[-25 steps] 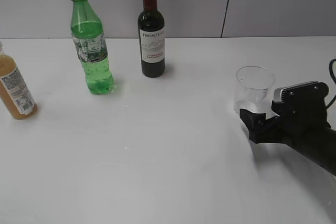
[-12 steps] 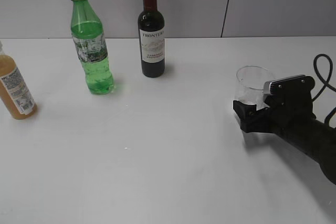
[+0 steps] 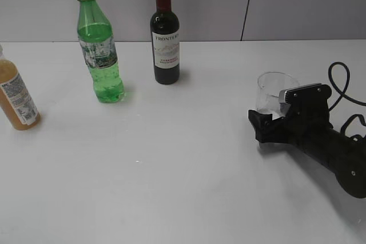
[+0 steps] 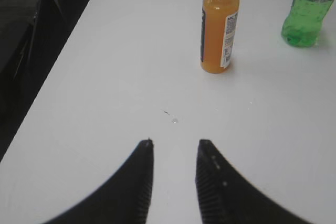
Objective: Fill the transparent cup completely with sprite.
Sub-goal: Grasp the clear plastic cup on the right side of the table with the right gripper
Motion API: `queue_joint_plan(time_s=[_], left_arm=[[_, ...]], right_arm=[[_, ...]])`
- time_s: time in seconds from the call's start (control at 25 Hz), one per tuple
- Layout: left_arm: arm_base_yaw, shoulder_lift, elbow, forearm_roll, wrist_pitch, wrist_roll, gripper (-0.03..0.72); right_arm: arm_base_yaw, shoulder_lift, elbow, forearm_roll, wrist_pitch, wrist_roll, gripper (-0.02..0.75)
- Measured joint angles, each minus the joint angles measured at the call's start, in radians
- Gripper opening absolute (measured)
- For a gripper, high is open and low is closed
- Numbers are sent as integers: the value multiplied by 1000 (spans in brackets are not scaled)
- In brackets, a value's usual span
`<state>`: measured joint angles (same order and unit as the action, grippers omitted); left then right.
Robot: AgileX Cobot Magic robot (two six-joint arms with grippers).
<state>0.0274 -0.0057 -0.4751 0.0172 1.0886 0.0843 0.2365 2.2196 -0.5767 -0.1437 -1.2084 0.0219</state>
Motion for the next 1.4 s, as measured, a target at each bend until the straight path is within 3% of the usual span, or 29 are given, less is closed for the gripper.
queue_joint_plan(time_s=[0.48,0.96,1.4], left_arm=[[0,0,0,0,0,0,228],[0,0,0,0,0,0,228],[0,0,0,0,0,0,228]], right_arm=[[0,24,-40,-22,-5,7,650],[0,26,-40,-23,-5,8,536],[0,9,-40,-66,-4,8,515]])
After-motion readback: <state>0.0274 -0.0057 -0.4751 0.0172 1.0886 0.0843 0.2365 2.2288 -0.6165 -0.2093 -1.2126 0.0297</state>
